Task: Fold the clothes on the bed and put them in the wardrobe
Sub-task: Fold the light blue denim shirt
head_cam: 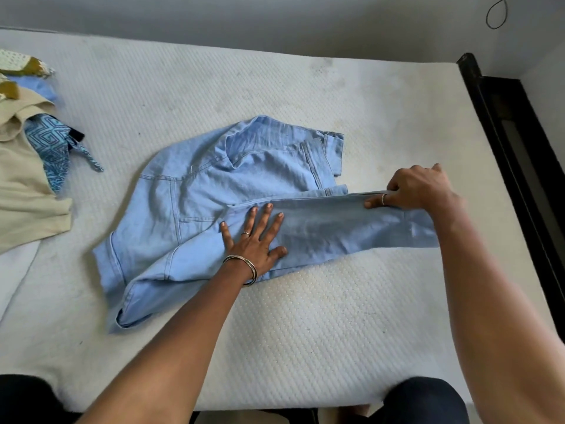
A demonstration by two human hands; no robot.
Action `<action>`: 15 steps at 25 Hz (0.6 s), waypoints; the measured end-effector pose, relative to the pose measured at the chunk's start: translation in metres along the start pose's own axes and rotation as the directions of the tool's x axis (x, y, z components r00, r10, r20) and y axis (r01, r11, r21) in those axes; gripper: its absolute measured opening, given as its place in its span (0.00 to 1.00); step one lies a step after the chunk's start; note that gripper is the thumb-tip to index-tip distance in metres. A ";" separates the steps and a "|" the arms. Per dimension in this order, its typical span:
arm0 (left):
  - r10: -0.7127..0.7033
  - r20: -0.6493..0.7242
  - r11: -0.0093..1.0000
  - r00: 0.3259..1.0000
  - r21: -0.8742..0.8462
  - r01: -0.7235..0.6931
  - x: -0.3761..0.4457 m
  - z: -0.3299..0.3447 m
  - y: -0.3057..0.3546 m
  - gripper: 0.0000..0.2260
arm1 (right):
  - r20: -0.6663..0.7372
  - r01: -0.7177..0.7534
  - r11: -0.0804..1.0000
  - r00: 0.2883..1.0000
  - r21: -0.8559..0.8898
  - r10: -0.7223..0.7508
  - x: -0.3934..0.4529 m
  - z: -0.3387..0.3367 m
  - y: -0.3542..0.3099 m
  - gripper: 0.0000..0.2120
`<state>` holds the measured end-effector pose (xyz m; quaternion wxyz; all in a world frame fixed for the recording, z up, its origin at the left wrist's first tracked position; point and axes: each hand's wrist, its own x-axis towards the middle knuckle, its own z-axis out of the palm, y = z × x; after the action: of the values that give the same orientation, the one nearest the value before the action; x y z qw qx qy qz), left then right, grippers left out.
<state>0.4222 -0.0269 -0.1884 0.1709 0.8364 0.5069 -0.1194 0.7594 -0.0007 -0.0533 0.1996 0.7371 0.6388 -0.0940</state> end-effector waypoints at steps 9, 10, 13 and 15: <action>0.029 -0.256 0.999 0.966 -0.013 -0.034 0.005 -0.021 0.031 0.29 | 0.118 -0.325 0.312 0.837 0.893 0.535 -0.030 0.086 -0.019 0.48; 0.171 -0.384 0.984 0.907 0.026 -0.175 0.009 -0.022 0.042 0.24 | 0.160 -0.361 0.305 0.835 0.882 0.526 -0.032 0.099 -0.022 0.49; 0.418 -0.334 0.904 0.845 0.066 -0.422 0.021 -0.023 0.078 0.23 | 0.259 -0.386 0.253 0.870 0.887 0.420 -0.028 0.109 -0.019 0.37; 0.253 -0.138 0.960 0.957 -0.082 -0.266 0.027 -0.021 0.093 0.33 | 0.265 -0.342 0.127 0.875 0.931 0.406 -0.023 0.110 -0.014 0.23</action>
<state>0.5175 -0.0366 -0.1642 0.1942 0.8921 0.4077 -0.0173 0.7544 -0.0657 -0.1457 -0.2946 0.8367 0.2435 -0.3923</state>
